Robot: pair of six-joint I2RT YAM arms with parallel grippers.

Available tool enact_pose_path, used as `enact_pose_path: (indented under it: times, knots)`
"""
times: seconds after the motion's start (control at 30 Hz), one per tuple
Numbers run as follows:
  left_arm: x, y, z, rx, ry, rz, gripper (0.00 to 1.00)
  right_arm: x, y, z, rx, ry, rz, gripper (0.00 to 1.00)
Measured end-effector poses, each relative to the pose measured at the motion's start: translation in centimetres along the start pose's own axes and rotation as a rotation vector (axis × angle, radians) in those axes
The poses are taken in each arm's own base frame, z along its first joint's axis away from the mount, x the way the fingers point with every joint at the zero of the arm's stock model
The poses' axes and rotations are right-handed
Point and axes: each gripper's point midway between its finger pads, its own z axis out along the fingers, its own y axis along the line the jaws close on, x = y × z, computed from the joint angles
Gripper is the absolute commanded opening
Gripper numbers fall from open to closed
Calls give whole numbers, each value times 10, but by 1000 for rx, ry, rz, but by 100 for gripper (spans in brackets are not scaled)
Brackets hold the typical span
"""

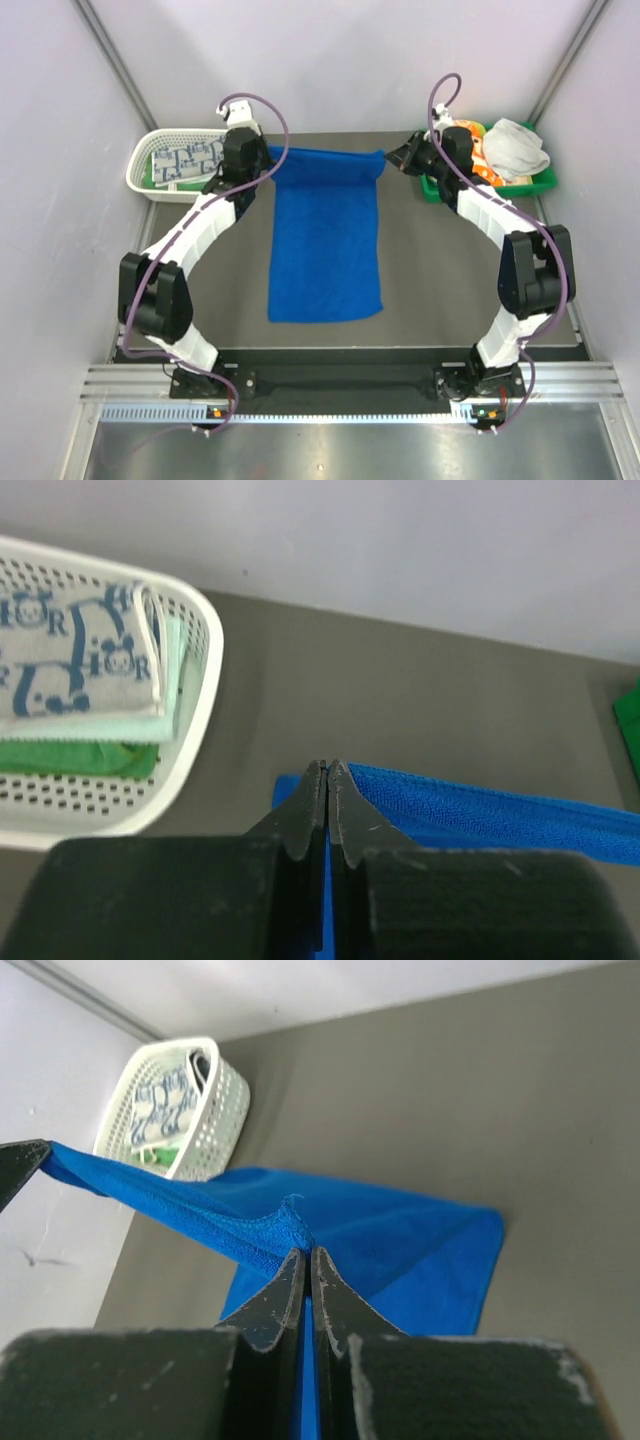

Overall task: Fold and stack the towels
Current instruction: Fold the towel

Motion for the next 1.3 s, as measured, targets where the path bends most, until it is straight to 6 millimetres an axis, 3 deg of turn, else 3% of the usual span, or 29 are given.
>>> enact_pose_path:
  times: [0.33,0.7,0.87,1.3]
  knots:
    - [49,18,-49,10,104,-74,0,67,-3,-35,5,97,55,0]
    - [129,37,-97,9,274,-116,0,133,-14,-62,44,205,86,0]
    - [141,40,-112,12,298,-121,0,133,-9,-68,54,195,69,0]
    - [106,31,-127,46,253,-142,0,102,16,-81,36,144,32,0]
